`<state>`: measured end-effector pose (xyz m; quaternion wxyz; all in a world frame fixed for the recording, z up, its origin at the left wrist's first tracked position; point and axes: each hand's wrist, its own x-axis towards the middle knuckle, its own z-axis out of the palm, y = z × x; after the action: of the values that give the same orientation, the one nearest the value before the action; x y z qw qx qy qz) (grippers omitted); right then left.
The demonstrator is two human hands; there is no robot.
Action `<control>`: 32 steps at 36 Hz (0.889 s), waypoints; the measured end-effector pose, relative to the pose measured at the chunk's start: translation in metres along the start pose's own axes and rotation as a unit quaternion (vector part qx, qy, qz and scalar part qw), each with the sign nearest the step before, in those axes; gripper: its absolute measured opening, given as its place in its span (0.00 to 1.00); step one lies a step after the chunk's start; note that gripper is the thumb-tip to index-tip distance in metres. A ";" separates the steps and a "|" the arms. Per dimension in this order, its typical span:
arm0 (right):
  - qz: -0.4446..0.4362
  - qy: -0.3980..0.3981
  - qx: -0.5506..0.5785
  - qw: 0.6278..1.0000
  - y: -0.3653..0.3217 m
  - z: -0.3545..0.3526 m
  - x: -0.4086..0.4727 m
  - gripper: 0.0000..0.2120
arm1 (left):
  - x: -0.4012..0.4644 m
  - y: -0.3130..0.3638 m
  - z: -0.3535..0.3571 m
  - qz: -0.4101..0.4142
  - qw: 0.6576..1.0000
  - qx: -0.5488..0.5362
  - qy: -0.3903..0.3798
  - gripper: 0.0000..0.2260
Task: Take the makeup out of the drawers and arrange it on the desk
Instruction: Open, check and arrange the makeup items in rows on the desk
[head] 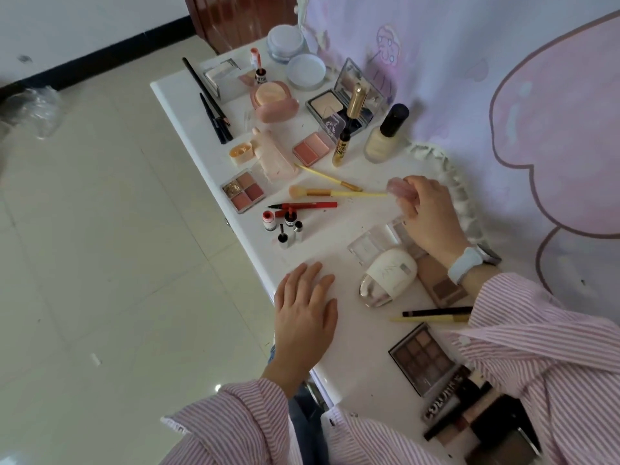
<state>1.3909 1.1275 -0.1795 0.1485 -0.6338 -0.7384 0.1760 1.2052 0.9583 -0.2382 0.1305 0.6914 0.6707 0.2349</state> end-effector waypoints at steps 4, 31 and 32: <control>0.040 -0.061 0.131 0.989 -0.030 -0.025 -0.036 0.15 | 0.004 0.004 -0.002 -0.033 0.997 -0.059 0.022 0.13; -0.028 -0.150 0.338 0.929 -0.069 -0.004 -0.150 0.08 | -0.013 0.043 -0.074 -0.240 0.860 -0.447 -0.044 0.13; -0.058 -0.145 0.322 0.934 -0.071 -0.005 -0.151 0.09 | -0.012 0.045 -0.074 -0.272 0.849 -0.452 -0.038 0.17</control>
<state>1.3537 0.9694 -0.1428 0.2458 -0.4758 -0.6910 0.4855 1.2077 0.9334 -0.1544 0.5126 0.3546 0.6460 0.4407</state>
